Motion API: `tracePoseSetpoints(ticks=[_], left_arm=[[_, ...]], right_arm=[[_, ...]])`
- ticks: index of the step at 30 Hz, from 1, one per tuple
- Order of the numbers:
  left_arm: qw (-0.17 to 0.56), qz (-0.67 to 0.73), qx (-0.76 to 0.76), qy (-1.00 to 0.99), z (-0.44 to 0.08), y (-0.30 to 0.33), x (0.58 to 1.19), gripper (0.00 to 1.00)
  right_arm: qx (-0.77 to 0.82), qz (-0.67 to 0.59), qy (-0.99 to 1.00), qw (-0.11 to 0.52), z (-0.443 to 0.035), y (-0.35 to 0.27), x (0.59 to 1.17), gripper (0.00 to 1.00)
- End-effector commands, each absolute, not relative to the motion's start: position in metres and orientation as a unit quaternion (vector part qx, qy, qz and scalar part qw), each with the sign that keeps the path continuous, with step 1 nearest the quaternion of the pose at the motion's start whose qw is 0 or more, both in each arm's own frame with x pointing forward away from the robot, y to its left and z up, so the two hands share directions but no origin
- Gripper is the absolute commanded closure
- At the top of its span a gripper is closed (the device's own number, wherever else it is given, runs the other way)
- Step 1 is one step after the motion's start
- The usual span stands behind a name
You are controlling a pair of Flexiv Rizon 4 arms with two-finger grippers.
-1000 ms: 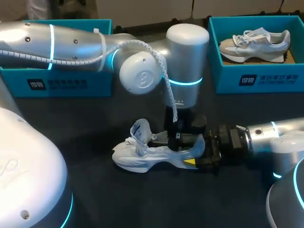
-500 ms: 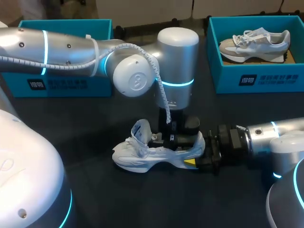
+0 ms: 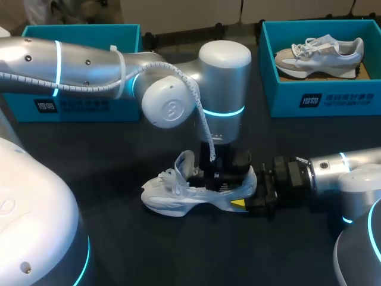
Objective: Take the shoe out of the shoebox, open the shoe tongue, remove and reinsert the insole, then place the shoe into the shoebox
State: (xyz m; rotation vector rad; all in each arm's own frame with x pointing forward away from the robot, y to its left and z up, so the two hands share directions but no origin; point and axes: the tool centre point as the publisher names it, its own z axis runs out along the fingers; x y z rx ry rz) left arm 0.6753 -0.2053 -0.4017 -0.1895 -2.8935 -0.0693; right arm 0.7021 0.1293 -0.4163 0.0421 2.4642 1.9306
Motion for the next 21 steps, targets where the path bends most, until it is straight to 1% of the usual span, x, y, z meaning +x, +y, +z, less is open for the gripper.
tracePoseSetpoints(ticks=[1,6,9,13,14,15,16,17,19,21], left_arm=[[0.094,-0.027,-0.059,-0.993,-0.411,-0.207,0.673,0.78],[0.07,-0.031,-0.049,-0.996,-0.42,-0.207,0.679,0.8],[0.05,-0.036,-0.045,-0.997,-0.424,-0.205,0.683,0.82],[0.018,-0.045,-0.025,-0.999,-0.427,-0.204,0.695,0.84],[0.006,-0.05,-0.018,-0.999,-0.429,-0.204,0.7,0.88],[0.011,-0.049,-0.019,-0.999,-0.429,-0.203,0.702,0.91],[0.005,-0.054,-0.01,-0.998,-0.429,-0.202,0.705,0.96],[0.005,-0.054,-0.01,-0.998,-0.429,-0.202,0.705,0.96],[-0.008,-0.062,0.001,-0.998,-0.431,-0.201,0.711,1.0],[-0.018,-0.066,0.011,-0.998,-0.431,-0.201,0.716,1.0]], right_arm=[[0.013,0.615,0.789,0.004,-0.417,0.13,0.703,1.0],[0.013,0.615,0.789,0.004,-0.417,0.13,0.703,1.0],[0.013,0.615,0.789,0.004,-0.417,0.13,0.703,1.0],[0.013,0.615,0.789,0.004,-0.417,0.13,0.703,1.0],[0.013,0.615,0.789,0.004,-0.417,0.13,0.703,1.0],[0.013,0.615,0.789,0.004,-0.417,0.13,0.703,1.0],[0.013,0.615,0.789,0.004,-0.417,0.13,0.703,1.0],[0.013,0.615,0.789,0.004,-0.417,0.13,0.703,1.0],[0.013,0.615,0.789,0.004,-0.417,0.13,0.703,1.0],[0.013,0.615,0.789,0.004,-0.417,0.13,0.703,1.0]])
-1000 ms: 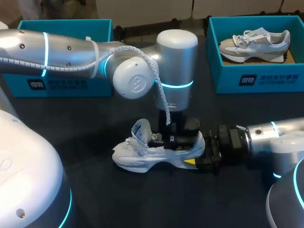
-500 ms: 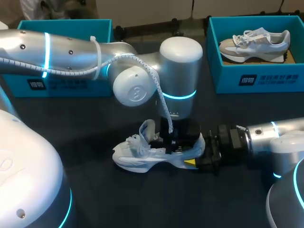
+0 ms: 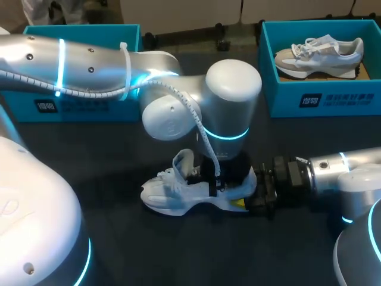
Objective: Take the shoe out of the shoebox, open the shoe tongue, remove and reinsert the insole, then place the shoe into the shoebox
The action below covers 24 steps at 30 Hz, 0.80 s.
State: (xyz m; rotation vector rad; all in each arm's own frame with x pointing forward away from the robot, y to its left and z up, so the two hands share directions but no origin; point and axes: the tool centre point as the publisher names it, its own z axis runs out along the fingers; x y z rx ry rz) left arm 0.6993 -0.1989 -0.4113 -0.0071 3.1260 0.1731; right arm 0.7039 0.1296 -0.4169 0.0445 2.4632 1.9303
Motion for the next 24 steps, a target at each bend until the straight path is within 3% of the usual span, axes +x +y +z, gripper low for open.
tracePoseSetpoints(ticks=[1,7,24], left_arm=[[0.016,0.065,-0.011,0.998,-0.431,-0.2,0.718,1.0],[0.019,0.059,-0.016,0.998,-0.423,-0.199,0.72,1.0],[-0.079,-0.048,0.048,0.995,-0.363,-0.194,0.7,1.0]], right_arm=[[0.013,0.615,0.789,0.004,-0.417,0.13,0.703,1.0],[0.013,0.615,0.789,0.004,-0.417,0.13,0.703,1.0],[0.013,0.615,0.789,0.004,-0.417,0.13,0.703,1.0]])
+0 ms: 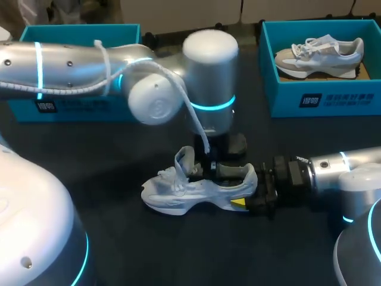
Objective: Take the shoe out of the shoebox, open the shoe tongue, remove and reinsert the insole, then place the shoe into the shoebox
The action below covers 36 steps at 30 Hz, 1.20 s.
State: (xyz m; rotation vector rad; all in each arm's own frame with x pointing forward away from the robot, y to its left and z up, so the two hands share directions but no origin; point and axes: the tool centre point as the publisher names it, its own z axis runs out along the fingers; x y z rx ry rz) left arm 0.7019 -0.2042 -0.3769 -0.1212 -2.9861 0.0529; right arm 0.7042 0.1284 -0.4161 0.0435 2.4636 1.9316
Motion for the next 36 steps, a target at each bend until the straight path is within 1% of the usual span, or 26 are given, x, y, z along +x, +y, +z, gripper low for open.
tracePoseSetpoints(ticks=[1,9,22,29,33,34,35,36], left_arm=[[0.086,0.055,-0.054,-0.993,-0.359,-0.195,0.698,1.0],[0.096,0.087,-0.068,-0.989,-0.346,-0.196,0.691,1.0],[0.083,0.135,-0.025,-0.987,-0.331,-0.182,0.7,1.0],[0.061,0.139,-0.017,-0.988,-0.325,-0.185,0.695,1.0],[0.061,0.139,-0.019,-0.988,-0.324,-0.189,0.695,1.0],[0.061,0.138,-0.018,-0.988,-0.324,-0.19,0.696,0.75],[0.057,0.136,-0.018,-0.989,-0.323,-0.191,0.696,0.56],[0.055,0.135,-0.018,-0.989,-0.323,-0.192,0.696,0.53]], right_arm=[[0.013,0.615,0.789,0.004,-0.417,0.13,0.703,1.0],[0.013,0.615,0.789,0.004,-0.417,0.13,0.703,1.0],[0.013,0.615,0.789,0.004,-0.417,0.13,0.703,1.0],[0.013,0.615,0.789,0.004,-0.417,0.13,0.703,1.0],[0.013,0.615,0.789,0.004,-0.417,0.13,0.703,1.0],[0.013,0.615,0.789,0.004,-0.417,0.13,0.703,1.0],[0.013,0.615,0.789,0.004,-0.417,0.13,0.703,1.0],[0.013,0.615,0.789,0.004,-0.417,0.13,0.703,1.0]])
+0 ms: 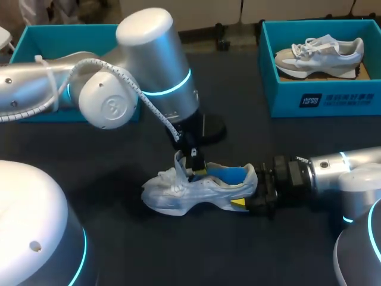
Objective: Take the shoe out of the shoebox, open the shoe tongue, remove and reinsert the insole, then place the shoe into the shoebox
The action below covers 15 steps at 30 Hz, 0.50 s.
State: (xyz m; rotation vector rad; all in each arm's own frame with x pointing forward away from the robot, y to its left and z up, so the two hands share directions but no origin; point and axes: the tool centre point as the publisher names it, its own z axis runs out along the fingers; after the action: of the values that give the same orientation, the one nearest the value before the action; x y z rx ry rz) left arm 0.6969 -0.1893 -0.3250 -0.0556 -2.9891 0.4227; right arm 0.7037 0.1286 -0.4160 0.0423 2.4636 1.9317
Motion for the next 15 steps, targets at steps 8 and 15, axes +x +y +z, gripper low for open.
tracePoseSetpoints(ticks=[8,15], left_arm=[[0.038,0.141,-0.042,-0.988,-0.307,-0.194,0.691,0.36],[0.011,0.13,-0.069,-0.989,-0.292,-0.203,0.68,0.5]], right_arm=[[0.013,0.615,0.789,0.004,-0.417,0.13,0.703,1.0],[0.013,0.615,0.789,0.004,-0.417,0.13,0.703,1.0]])
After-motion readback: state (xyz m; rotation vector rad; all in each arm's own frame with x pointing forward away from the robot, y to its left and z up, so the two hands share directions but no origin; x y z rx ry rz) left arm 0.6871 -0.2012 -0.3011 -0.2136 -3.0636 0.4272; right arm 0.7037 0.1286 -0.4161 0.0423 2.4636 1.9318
